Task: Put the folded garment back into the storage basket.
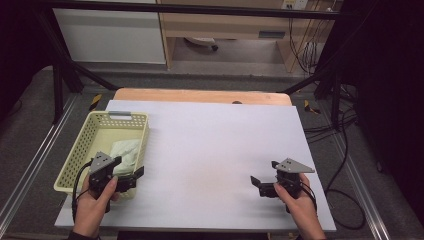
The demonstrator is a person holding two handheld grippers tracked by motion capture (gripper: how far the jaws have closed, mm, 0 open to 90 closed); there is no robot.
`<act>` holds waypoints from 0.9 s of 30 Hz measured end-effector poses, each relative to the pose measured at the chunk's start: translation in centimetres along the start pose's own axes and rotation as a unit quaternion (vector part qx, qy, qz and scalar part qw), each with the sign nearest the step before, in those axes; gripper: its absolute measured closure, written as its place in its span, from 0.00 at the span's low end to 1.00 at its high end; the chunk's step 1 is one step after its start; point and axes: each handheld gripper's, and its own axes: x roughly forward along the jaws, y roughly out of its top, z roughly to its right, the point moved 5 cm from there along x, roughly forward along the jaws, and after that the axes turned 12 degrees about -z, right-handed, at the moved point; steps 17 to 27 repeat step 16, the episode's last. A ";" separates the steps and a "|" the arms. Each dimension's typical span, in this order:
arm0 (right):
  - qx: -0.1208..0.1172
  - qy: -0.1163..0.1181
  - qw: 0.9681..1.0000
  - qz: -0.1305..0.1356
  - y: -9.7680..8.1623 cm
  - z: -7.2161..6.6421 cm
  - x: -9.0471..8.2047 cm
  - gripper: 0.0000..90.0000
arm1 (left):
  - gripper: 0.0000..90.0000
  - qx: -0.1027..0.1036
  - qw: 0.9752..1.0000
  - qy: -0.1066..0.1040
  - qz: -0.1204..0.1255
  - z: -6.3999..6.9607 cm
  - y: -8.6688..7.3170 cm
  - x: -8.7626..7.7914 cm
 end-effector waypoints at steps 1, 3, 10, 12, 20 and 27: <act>0.001 0.002 1.000 0.000 0.0 -0.1 0.1 0.04 | 0.09 0.001 1.000 0.001 0.001 0.1 0.0 0.0; -0.001 0.004 1.000 0.001 0.1 -0.2 0.3 0.04 | 0.09 0.000 1.000 0.003 0.004 0.2 0.1 0.0; -0.016 -0.006 1.000 0.009 0.9 -0.9 1.8 0.04 | 0.09 0.010 1.000 -0.007 0.025 1.3 0.9 -0.7; -0.020 -0.006 1.000 0.014 1.4 -1.2 2.1 0.04 | 0.09 0.013 0.999 -0.012 0.034 1.8 1.2 -0.9; -0.030 -0.015 0.999 0.015 1.9 -1.2 2.3 0.03 | 0.09 0.038 0.997 -0.040 0.053 4.2 1.8 -1.5; -0.030 -0.015 0.999 0.015 1.9 -1.2 2.3 0.03 | 0.09 0.038 0.997 -0.040 0.053 4.2 1.8 -1.5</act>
